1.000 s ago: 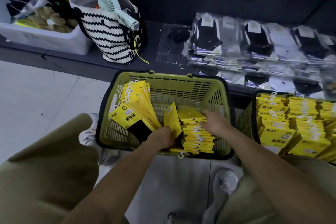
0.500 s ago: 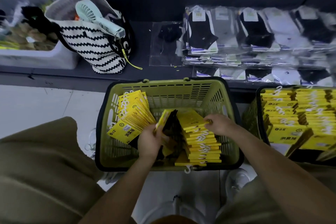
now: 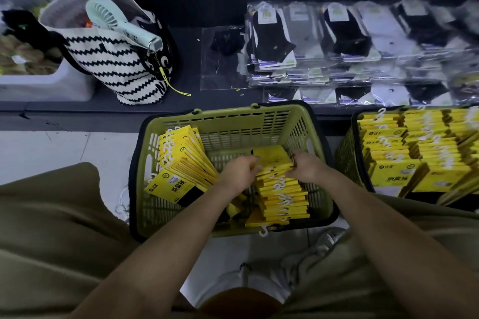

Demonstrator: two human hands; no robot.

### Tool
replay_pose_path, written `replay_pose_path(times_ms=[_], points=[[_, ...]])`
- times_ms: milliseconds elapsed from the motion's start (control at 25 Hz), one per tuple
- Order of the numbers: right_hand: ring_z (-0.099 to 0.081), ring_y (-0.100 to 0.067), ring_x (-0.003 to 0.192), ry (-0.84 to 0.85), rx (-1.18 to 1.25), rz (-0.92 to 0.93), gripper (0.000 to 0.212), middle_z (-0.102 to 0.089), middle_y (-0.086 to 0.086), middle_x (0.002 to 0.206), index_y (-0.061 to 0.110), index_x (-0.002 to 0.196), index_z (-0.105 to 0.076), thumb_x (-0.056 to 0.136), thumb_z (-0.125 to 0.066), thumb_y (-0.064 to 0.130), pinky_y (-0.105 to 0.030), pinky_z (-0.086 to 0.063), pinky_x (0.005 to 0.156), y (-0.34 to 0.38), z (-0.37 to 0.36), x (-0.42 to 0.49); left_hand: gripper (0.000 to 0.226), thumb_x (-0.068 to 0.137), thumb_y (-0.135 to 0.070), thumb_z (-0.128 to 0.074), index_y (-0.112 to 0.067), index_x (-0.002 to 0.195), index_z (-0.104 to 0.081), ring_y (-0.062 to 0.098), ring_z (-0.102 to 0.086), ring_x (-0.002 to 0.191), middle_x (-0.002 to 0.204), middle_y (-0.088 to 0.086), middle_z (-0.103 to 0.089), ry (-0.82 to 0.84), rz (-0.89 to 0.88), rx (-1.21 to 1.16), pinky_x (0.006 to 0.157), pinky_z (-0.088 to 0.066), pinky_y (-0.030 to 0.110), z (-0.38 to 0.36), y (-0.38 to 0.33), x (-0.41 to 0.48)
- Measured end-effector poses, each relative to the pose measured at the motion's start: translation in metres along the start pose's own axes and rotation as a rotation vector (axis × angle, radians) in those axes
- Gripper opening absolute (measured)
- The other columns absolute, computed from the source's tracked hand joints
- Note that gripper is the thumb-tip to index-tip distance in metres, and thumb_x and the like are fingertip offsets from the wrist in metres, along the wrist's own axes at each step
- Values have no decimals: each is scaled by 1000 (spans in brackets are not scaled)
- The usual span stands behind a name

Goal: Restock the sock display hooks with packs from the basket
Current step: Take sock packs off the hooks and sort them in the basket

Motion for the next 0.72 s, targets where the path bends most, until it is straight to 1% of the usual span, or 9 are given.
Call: replay_pose_path(times_ms=[80,160,240,360,440,480,520,600,720], points=[[-52,-18,106,15,49,7,65,-47,-8,137,14,140,-33,85,-67,22,-32,-43,89,-3,-3,-1,39,97,-29,-47,-16,134,-50,27,-58,114,134,9,-55,58,37,-20,88,-46,28,-15,5,1],[-46,-22,124,44,51,2,77,-34,-6,150,18,148,-23,85,-67,25,-38,-39,104,-6,-3,0,49,98,-33,-44,-12,141,-39,26,-48,126,141,11,-47,127,166,-116,99,-40,30,-27,10,0],[-35,-24,136,101,7,8,78,-27,-6,154,19,148,-23,85,-67,29,-38,-33,110,-8,-3,3,55,99,-33,-41,-8,145,-28,27,-43,130,145,13,-42,207,276,-241,101,-37,29,-35,10,-1],[-42,-23,130,137,51,46,71,-40,-6,146,19,144,-35,83,-70,28,-34,-38,105,-4,0,10,48,98,-22,-43,-8,143,-32,23,-48,121,142,11,-44,93,366,-534,95,-39,24,-34,4,4],[-49,-21,121,101,132,71,70,-47,-5,140,20,141,-39,80,-73,22,-35,-42,100,2,4,14,47,97,-17,-44,-12,143,-34,23,-54,113,135,10,-50,4,447,-747,96,-46,32,-30,5,12],[-50,-21,119,85,142,77,72,-47,-4,139,22,142,-38,79,-73,18,-34,-44,98,4,7,18,48,96,-16,-45,-14,143,-33,26,-57,108,128,10,-53,-26,489,-835,91,-51,38,-28,6,16],[-50,-21,119,74,134,84,75,-47,-5,140,23,143,-36,78,-73,15,-34,-44,97,6,8,22,50,95,-17,-46,-16,143,-31,27,-60,102,120,9,-55,-48,521,-905,84,-54,40,-25,8,20],[-50,-20,117,49,72,110,79,-45,-5,140,25,144,-31,77,-72,13,-32,-45,91,9,7,28,58,92,-19,-53,-18,144,-27,27,-60,100,117,7,-52,-63,552,-998,77,-54,37,-21,11,25],[-51,-22,114,-77,-91,187,69,-49,-6,134,29,139,-39,79,-73,26,-31,-40,85,14,8,39,77,83,-22,-67,-20,146,-22,25,-57,109,127,5,-51,7,497,-958,83,-52,35,-18,17,30]])
Point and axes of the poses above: each hand's wrist, its own x-axis towards the middle knuckle, its own z-axis out of the back of the hand, y = z × x, the point moved 2 cm from there along x, towards the middle knuckle
